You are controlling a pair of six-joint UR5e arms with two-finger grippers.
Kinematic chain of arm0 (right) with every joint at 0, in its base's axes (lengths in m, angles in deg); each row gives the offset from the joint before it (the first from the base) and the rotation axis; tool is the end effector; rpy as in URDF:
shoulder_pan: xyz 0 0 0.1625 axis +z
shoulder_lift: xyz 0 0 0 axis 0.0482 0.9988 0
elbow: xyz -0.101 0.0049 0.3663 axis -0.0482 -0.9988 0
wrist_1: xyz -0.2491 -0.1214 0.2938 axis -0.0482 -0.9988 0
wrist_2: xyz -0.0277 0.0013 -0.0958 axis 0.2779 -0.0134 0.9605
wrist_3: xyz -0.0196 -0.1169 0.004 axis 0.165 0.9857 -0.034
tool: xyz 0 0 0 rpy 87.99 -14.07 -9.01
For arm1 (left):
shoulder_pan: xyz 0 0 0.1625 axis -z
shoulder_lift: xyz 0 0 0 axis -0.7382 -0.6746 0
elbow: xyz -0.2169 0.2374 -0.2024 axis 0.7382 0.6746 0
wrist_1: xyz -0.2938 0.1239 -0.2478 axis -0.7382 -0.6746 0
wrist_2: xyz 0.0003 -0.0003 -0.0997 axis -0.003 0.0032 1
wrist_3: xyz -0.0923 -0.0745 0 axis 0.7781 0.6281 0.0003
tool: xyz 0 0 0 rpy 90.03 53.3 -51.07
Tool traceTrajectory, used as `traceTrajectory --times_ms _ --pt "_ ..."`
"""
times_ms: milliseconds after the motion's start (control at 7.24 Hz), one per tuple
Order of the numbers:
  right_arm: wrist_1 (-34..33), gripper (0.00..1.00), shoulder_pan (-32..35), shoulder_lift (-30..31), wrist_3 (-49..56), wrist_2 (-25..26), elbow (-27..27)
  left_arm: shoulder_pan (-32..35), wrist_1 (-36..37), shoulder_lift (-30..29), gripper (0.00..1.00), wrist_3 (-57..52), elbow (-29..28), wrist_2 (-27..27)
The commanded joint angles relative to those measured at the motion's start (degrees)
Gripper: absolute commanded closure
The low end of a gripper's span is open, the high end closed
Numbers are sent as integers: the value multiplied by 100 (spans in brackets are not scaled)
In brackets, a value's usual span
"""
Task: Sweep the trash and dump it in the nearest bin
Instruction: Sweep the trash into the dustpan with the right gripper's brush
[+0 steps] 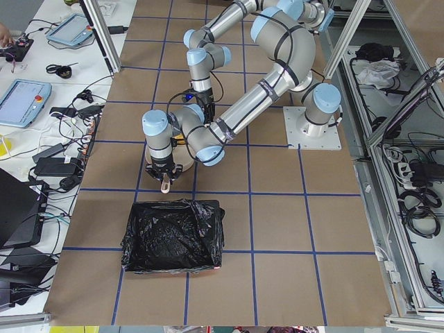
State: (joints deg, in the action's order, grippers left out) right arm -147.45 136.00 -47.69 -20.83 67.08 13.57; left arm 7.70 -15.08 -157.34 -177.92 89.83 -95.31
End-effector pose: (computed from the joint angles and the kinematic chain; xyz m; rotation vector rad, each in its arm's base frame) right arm 0.7107 -0.4749 0.1835 0.1003 2.6131 0.3194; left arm 0.2897 -0.6200 0.2001 2.0828 2.1185 0.1875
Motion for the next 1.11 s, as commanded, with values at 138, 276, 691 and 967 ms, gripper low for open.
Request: traceTrajectory --times_ms 138,276,691,967 --pt "8 100 9 -69 2190 -206 -21 0 0 0 100 0 18 3" --pt "25 100 26 -8 2169 -223 5 0 0 0 100 0 18 3" --pt "69 100 -70 387 262 221 190 0 0 0 100 0 18 3" --pt "60 100 -289 397 -1523 591 138 0 61 -9 100 0 1 3"
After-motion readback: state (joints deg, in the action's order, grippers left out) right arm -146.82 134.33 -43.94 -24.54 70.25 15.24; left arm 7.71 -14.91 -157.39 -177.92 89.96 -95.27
